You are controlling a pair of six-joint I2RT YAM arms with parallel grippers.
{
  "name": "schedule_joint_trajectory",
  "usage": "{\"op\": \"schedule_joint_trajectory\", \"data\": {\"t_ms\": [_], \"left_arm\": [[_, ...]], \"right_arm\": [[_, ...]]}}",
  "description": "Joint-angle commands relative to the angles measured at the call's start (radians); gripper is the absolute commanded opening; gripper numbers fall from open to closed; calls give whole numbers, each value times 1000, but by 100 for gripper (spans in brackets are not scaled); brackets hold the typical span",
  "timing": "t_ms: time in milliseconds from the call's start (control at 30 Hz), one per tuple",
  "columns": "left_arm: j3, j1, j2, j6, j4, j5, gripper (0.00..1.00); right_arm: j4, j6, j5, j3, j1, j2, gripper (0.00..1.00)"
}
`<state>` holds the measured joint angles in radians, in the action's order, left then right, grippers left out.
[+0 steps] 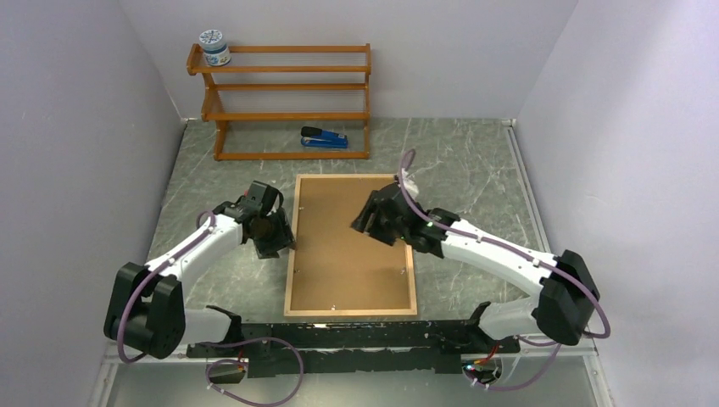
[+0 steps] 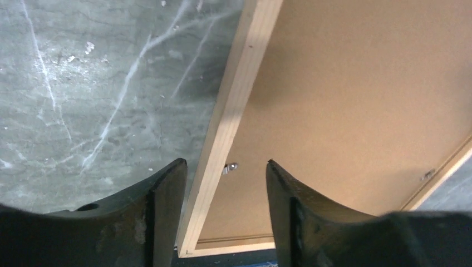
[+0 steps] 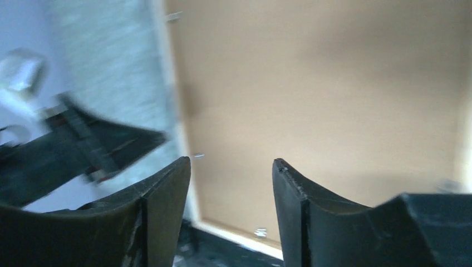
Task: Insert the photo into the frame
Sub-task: Install the photo frame at the center of the board.
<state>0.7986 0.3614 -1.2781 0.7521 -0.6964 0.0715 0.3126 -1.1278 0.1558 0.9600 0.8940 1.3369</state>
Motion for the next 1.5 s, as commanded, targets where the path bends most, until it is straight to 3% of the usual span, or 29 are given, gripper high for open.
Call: {"op": "schedule_joint_trajectory", "data": {"t_ms": [0, 100, 333, 733, 1100, 1200, 1467], "left_arm": [[35, -9, -52, -18, 42, -58, 64], [50, -15, -110, -30, 59, -66, 68], [79, -72, -247, -47, 91, 11, 70], [-1, -86, -200, -29, 204, 197, 69], [-39, -87, -199, -19, 244, 249, 68], [-42, -86, -199, -17, 249, 253, 67], [-41, -86, -214, -16, 269, 270, 67]], "right_arm": [[446, 69, 163, 9, -90, -71, 63], [535, 73, 184, -27, -134, -98, 71], [529, 74, 118, -119, -186, -49, 73], [478, 29, 56, -133, -195, 89, 61], [493, 30, 26, -122, -181, 167, 60], [508, 22, 31, -118, -180, 176, 52], [474, 26, 29, -144, -179, 106, 16]]}}
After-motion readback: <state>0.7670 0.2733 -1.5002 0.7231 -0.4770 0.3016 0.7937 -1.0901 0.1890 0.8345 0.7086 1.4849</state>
